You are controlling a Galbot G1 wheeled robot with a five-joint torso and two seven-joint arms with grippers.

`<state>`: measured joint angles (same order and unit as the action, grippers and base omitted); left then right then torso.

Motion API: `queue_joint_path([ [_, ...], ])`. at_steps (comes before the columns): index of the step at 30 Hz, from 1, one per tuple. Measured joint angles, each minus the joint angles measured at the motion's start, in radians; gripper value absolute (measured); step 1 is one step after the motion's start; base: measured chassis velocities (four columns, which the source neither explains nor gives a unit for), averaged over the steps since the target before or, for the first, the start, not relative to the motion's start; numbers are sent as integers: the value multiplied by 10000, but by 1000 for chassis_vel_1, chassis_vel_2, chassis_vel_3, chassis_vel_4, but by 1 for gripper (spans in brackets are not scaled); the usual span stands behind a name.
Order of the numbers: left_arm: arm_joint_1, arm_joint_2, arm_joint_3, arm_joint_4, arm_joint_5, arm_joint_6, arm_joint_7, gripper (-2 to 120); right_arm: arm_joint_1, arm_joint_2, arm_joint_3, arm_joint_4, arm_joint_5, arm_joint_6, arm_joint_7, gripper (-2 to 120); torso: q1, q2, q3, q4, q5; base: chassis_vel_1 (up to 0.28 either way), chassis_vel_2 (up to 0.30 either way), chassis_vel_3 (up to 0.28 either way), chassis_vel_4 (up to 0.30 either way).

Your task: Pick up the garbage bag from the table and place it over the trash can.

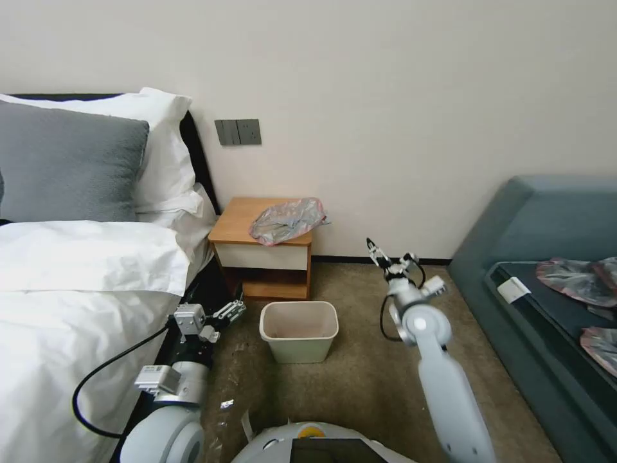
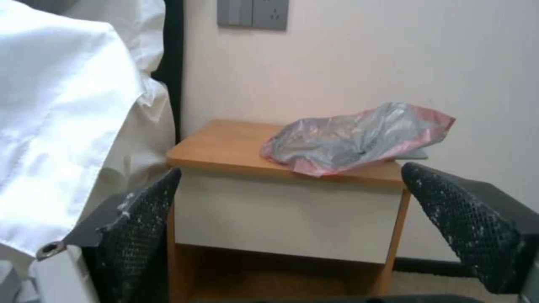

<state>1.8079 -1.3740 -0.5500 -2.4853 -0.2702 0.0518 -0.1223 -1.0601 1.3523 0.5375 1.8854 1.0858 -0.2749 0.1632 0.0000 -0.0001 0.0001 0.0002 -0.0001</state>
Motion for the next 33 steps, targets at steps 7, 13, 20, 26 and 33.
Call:
queue_joint_path([
  [7,205,-156,-72,4,-3,-260,261,100,1834,-31,-328,-2333,1425,-339,-122,100,1,0,1,-3,1,0,0,0,0],
  [13,302,-322,-74,-27,30,-279,302,100,2868,132,-631,-3425,2238,-462,-374,100,0,0,0,-1,0,0,0,0,0],
  [20,386,-473,-64,-40,45,-314,310,100,4255,610,-881,-5163,3215,-622,-475,100,0,0,0,-2,-1,0,0,0,0],
  [26,389,-500,-58,20,32,-315,334,100,4799,779,-1005,-6099,3649,-770,-721,100,1,0,0,-2,1,0,0,0,0],
  [33,381,-540,-46,95,36,-319,349,100,5376,1106,-1121,-7138,4183,-952,-1006,100,0,0,0,-3,0,0,0,0,0],
])
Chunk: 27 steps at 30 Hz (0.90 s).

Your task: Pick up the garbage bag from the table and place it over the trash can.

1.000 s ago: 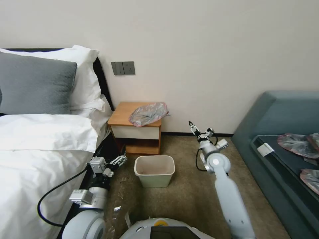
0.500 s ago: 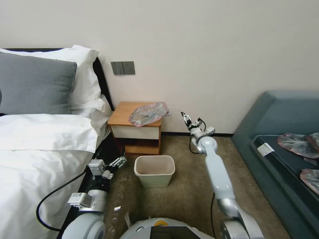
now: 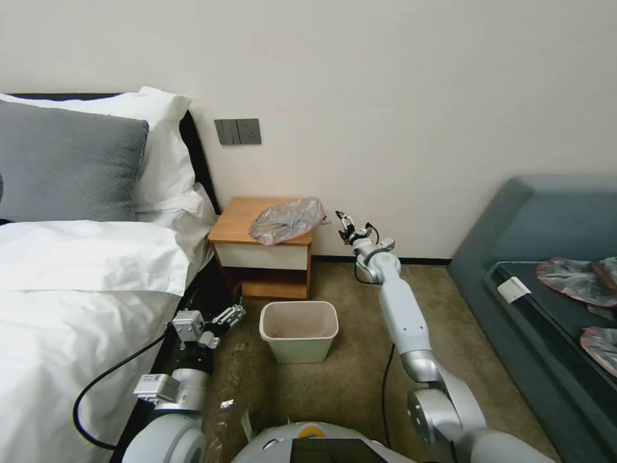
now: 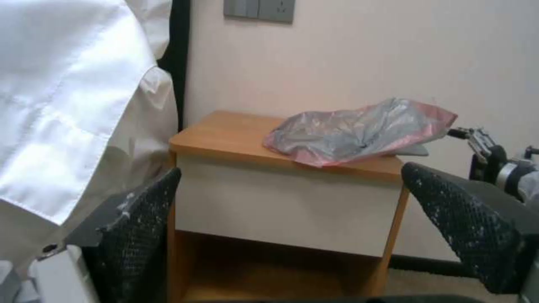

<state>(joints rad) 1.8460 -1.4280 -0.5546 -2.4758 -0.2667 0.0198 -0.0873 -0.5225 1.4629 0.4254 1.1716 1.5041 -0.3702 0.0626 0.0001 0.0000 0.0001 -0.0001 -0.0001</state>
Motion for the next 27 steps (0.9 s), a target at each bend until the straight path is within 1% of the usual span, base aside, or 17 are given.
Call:
queue_joint_path([
  [11,92,-86,8,-34,139,-56,65,100,770,574,-68,-1378,-187,76,-445,100,0,0,0,1,1,0,0,0,0],
  [13,124,-106,26,-34,207,-65,100,100,1044,739,-17,-1796,-307,169,-600,89,0,0,0,3,0,0,0,0,0],
  [14,137,-115,40,-34,232,-68,118,100,1131,785,11,-1943,-339,184,-644,86,0,0,0,3,0,0,0,0,0],
  [15,137,-115,40,-34,232,-68,118,100,1131,785,11,-1943,-339,184,-644,86,0,0,0,3,0,0,0,0,0],
  [17,151,-129,63,-34,268,-82,136,100,1252,852,47,-2157,-370,205,-704,76,0,0,0,0,0,0,0,0,0],
  [18,151,-135,66,-32,278,-86,138,100,1270,876,52,-2201,-386,212,-720,73,0,0,0,0,0,0,0,0,0],
  [19,151,-135,66,-32,278,-86,138,100,1270,876,52,-2201,-386,212,-720,73,0,0,0,0,0,0,0,0,0],
  [22,152,-144,68,-21,284,-93,141,100,1269,933,75,-2234,-427,226,-731,59,0,0,0,2,1,0,0,0,0],
  [23,148,-139,69,-16,284,-95,141,100,1233,946,85,-2221,-445,231,-732,53,0,0,-1,1,-1,0,0,0,0],
  [24,148,-139,69,-16,284,-95,141,100,1233,946,85,-2221,-445,231,-732,53,0,0,-1,1,-1,0,0,0,0],
  [26,122,-106,75,26,284,-100,142,100,1134,950,83,-2171,-591,240,-735,43,0,0,0,0,1,0,0,0,0],
  [27,114,-96,78,39,283,-104,143,100,1112,948,82,-2153,-631,246,-745,39,0,0,-1,1,0,0,0,0,0],
])
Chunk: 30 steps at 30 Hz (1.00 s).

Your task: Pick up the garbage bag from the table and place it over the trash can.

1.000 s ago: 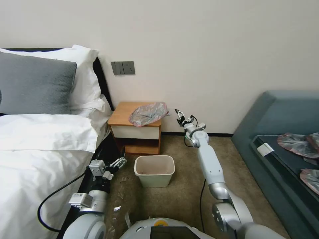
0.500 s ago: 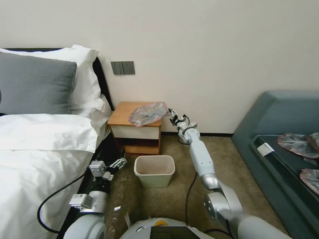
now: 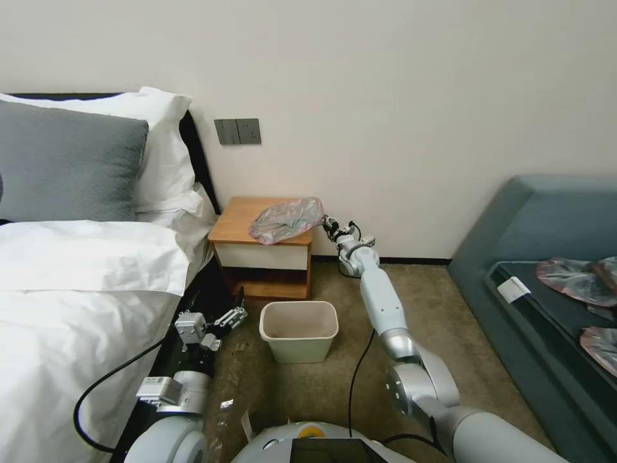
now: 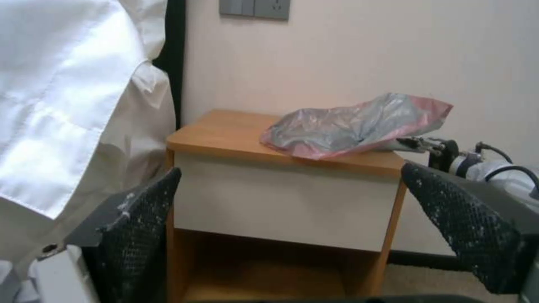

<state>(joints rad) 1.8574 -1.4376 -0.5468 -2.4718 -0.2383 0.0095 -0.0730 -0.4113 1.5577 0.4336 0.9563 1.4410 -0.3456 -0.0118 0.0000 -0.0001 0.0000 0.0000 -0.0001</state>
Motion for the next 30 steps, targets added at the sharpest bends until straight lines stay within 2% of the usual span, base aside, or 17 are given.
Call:
queue_joint_path([
  [1,0,0,0,0,0,0,0,100,0,0,0,0,0,0,0,39,0,0,0,0,0,0,0,0,0],
  [5,-14,49,27,44,4,-9,28,100,-98,-22,23,125,-66,-8,-8,21,0,0,0,0,1,0,0,0,0],
  [6,-14,49,27,44,4,-9,28,100,-98,-22,23,125,-66,-8,-8,21,0,0,0,0,1,0,0,0,0],
  [9,-6,99,42,74,16,-25,34,100,-277,-3,70,387,-159,-8,48,6,0,0,0,1,1,0,0,0,0],
  [12,-3,138,51,83,17,-37,36,100,-535,4,81,865,-187,-8,199,0,0,0,0,1,1,0,0,0,0],
  [14,-8,161,65,95,16,-44,37,100,-726,-5,72,1236,-189,-8,332,0,0,0,0,1,1,0,0,0,0],
  [18,-105,216,171,189,15,-99,37,100,-1472,-130,-133,2768,-140,-8,888,0,0,0,-1,0,1,0,0,0,0],
  [19,-105,216,171,189,15,-99,37,100,-1472,-130,-133,2768,-140,-8,888,0,0,0,-1,0,1,0,0,0,0],
  [23,-234,294,291,274,6,-123,38,100,-2359,-360,-455,4424,-73,29,1605,0,0,0,-1,2,2,0,0,0,0],
  [27,-353,327,361,345,-4,-134,37,100,-2994,-534,-722,5408,-118,130,1900,0,0,0,-1,-1,2,0,0,0,0],
  [30,-458,369,435,395,0,-134,48,100,-3942,-740,-1017,6774,-149,253,2331,0,-1,1,-1,-3,1,0,0,0,0],
])
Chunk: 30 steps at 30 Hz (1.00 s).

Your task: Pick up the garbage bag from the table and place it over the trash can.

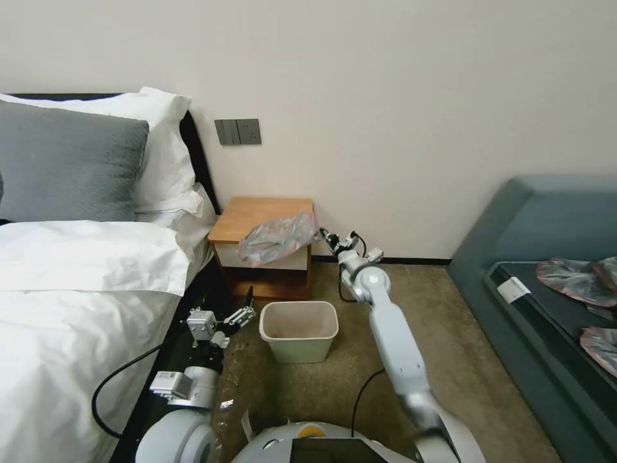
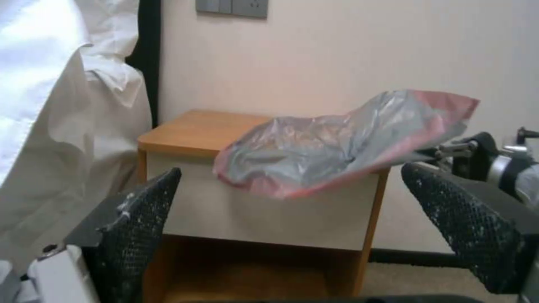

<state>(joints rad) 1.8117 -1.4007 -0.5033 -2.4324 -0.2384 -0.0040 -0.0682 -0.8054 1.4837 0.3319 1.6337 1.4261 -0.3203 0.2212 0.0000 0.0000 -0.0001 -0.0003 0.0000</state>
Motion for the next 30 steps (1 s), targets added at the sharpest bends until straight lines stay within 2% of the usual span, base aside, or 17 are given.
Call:
queue_joint_path([
  [6,-40,142,10,-22,-24,0,-14,100,-982,-54,-253,1203,-15,118,411,0,0,-1,0,4,0,0,0,0,0],
  [8,-55,259,-14,-63,-91,1,-56,100,-1724,-10,-534,2015,-200,193,481,0,0,0,-1,3,0,0,0,0,0],
  [13,-57,366,-44,-102,-194,-21,-96,100,-2749,236,-891,2579,-943,216,223,0,0,0,0,5,0,0,0,0,0],
  [22,-130,464,-16,17,-112,-280,-110,100,-4335,180,-971,2861,-1869,176,-557,0,-1,0,0,3,0,0,0,0,0],
  [30,-167,401,-11,102,-64,-407,-110,100,-4934,131,-780,2746,-2393,187,-800,0,0,0,0,3,0,0,0,0,0],
])
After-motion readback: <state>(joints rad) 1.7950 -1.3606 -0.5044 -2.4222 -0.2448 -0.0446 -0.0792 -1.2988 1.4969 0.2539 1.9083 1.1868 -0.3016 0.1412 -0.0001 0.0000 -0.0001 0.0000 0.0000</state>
